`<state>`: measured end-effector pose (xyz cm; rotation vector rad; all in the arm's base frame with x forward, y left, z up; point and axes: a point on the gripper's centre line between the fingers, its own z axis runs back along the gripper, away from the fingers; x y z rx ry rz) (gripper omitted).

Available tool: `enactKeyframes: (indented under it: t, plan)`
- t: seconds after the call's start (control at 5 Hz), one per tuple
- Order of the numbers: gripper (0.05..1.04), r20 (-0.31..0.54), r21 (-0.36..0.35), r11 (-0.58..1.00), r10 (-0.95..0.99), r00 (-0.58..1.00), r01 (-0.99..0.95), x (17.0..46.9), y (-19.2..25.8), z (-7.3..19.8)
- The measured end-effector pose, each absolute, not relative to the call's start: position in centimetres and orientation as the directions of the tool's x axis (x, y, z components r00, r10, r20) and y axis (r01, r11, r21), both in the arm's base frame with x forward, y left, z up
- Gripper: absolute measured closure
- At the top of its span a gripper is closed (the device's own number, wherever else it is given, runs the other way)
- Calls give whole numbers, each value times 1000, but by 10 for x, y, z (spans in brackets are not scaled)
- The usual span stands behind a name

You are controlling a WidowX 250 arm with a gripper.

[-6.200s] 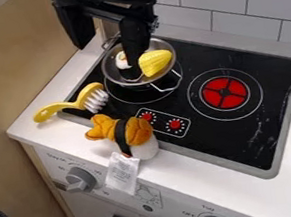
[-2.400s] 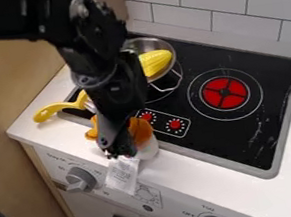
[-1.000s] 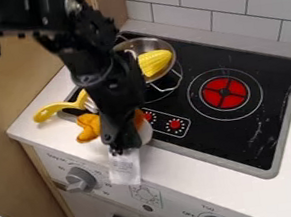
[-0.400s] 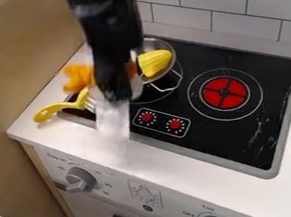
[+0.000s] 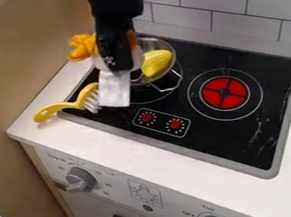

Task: Put the yellow and white object in the silver pot on the left burner

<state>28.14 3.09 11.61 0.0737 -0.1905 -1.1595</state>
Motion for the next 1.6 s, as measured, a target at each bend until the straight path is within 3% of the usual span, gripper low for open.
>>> enactKeyframes:
  t: [0.6,0.8,1.0,1.2,1.6]
  plan:
    - [485,126,216,412,-911,393,885,314,35,100]
    - [411,127,223,425,-905,406,877,314,30,98]
    - [167,123,218,428,-903,410,877,312,26,94]
    - [80,120,217,437,-899,420,873,311,25,94]
    - [84,118,200,448,-894,432,872,309,24,93]
